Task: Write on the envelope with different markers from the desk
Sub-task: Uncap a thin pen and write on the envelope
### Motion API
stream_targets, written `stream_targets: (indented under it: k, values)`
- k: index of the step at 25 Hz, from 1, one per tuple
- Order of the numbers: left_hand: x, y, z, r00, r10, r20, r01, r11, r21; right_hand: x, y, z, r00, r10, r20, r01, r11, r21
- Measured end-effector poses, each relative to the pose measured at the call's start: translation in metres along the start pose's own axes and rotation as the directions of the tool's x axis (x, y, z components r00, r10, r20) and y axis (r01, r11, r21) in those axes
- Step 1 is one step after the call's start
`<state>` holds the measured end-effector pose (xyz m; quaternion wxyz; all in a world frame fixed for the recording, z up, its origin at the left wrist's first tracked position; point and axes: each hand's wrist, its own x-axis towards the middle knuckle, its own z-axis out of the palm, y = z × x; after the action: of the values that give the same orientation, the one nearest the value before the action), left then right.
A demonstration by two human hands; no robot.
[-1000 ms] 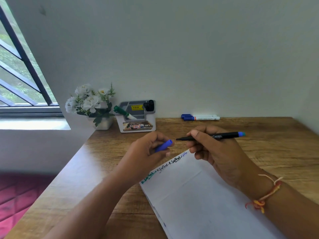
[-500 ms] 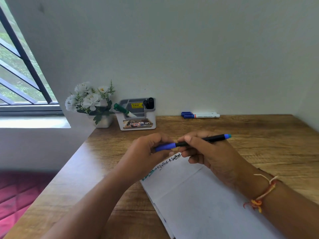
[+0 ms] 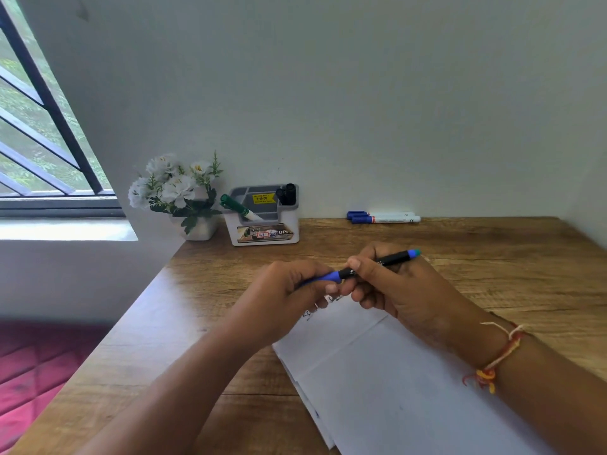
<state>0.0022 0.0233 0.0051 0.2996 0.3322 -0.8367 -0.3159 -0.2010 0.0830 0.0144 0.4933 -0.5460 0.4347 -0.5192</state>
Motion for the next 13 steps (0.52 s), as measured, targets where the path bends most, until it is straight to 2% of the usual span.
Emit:
stream_targets:
  k: [5, 7, 9, 11, 13]
  values:
    - [0.002, 0.0, 0.003, 0.999, -0.032, -0.003, 0.031, 0.997, -0.071, 0.005, 0.003, -0.002, 1.0, 0.012, 0.003, -0.012, 1.0, -0.008]
    - [0.003, 0.003, 0.002, 0.995, -0.038, -0.09, 0.031, 0.997, -0.07, 0.009, 0.004, 0.001, 0.997, 0.039, -0.071, -0.033, 0.996, 0.083]
    - [0.002, 0.004, -0.004, 0.962, -0.07, -0.262, 0.045, 0.994, -0.103, 0.011, 0.007, 0.004, 0.986, 0.041, -0.159, -0.031, 0.998, 0.061]
    - [0.001, 0.002, -0.015, 0.866, -0.052, -0.498, 0.008, 0.996, -0.09, 0.011, 0.011, 0.001, 0.979, -0.03, -0.199, -0.002, 0.987, -0.159]
    - [0.001, 0.004, -0.029, 0.707, -0.021, -0.707, -0.031, 0.998, -0.061, 0.006, 0.013, -0.001, 0.981, -0.141, -0.137, 0.079, 0.922, -0.379]
